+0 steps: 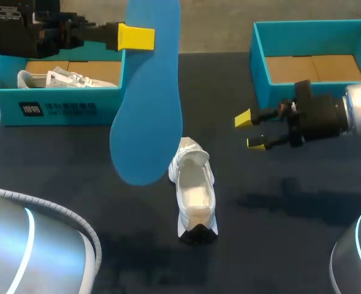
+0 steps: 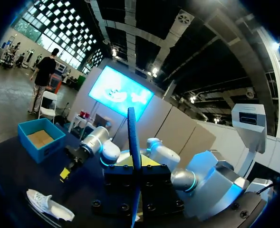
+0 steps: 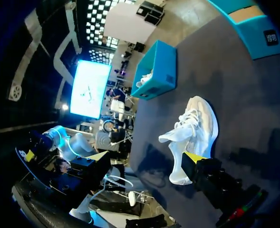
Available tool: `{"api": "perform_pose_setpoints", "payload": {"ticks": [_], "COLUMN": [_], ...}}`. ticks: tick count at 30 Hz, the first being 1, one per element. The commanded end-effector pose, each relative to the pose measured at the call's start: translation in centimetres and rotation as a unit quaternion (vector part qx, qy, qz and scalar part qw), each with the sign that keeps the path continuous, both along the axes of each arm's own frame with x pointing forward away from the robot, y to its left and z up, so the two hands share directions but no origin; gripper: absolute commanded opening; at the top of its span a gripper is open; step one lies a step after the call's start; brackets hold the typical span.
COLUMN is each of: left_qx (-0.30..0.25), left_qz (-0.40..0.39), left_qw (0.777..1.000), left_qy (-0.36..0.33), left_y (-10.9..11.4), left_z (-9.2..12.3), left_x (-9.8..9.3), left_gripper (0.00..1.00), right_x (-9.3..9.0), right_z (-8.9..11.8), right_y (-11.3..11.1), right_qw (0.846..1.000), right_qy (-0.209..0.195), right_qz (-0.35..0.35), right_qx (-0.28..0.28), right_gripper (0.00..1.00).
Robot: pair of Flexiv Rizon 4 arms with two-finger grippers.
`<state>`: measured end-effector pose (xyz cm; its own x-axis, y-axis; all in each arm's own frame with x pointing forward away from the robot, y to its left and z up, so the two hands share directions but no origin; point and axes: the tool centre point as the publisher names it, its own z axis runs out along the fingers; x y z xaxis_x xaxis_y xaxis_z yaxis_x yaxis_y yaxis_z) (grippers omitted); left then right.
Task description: Take the shoe out of the shoebox, open the shoe tongue, remove and reinsert the insole, then place the shoe into the shoebox
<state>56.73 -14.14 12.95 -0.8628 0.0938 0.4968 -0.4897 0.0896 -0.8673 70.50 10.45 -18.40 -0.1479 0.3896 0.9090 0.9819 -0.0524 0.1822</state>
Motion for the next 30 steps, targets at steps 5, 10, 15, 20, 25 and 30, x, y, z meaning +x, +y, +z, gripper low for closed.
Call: {"api": "perform_pose_setpoints", "payload": {"ticks": [5, 10, 15, 20, 25, 30], "left_qx": [-0.023, -0.042, -0.073, -0.096, -0.089, -0.027], "left_qz": [0.011, 0.01, 0.021, 0.023, 0.028, 0.012], "left_qw": [0.997, 0.99, 0.957, 0.924, 0.879, 0.783], "left_qy": [-0.066, -0.135, -0.279, -0.37, -0.468, -0.621], "left_y": [0.0, 0.3, 0.5, 0.8, 0.9, 0.7], "left_z": [-1.0, -1.1, -1.5, -1.6, -2.0, -4.1], "left_x": [2.3, 3.1, 3.3, 3.7, 4.0, 4.6], "left_gripper": [0.0, 0.0, 0.0, 0.0, 0.0, 0.0], "right_x": [0.9, 1.0, 1.0, 1.0, 1.0, 1.0], "right_z": [0.4, 0.9, 0.9, 0.9, 0.9, 0.9], "right_y": [0.3, 0.5, 0.5, 0.5, 0.5, 0.5], "right_qw": [0.999, 0.998, 0.998, 0.998, 0.998, 0.998], "right_qy": [0.003, 0.007, 0.007, 0.007, 0.007, 0.007], "right_qz": [0.023, 0.034, 0.034, 0.034, 0.034, 0.034], "right_qx": [0.022, 0.049, 0.049, 0.049, 0.049, 0.049], "right_gripper": [1.0, 1.0, 1.0, 1.0, 1.0, 1.0]}}
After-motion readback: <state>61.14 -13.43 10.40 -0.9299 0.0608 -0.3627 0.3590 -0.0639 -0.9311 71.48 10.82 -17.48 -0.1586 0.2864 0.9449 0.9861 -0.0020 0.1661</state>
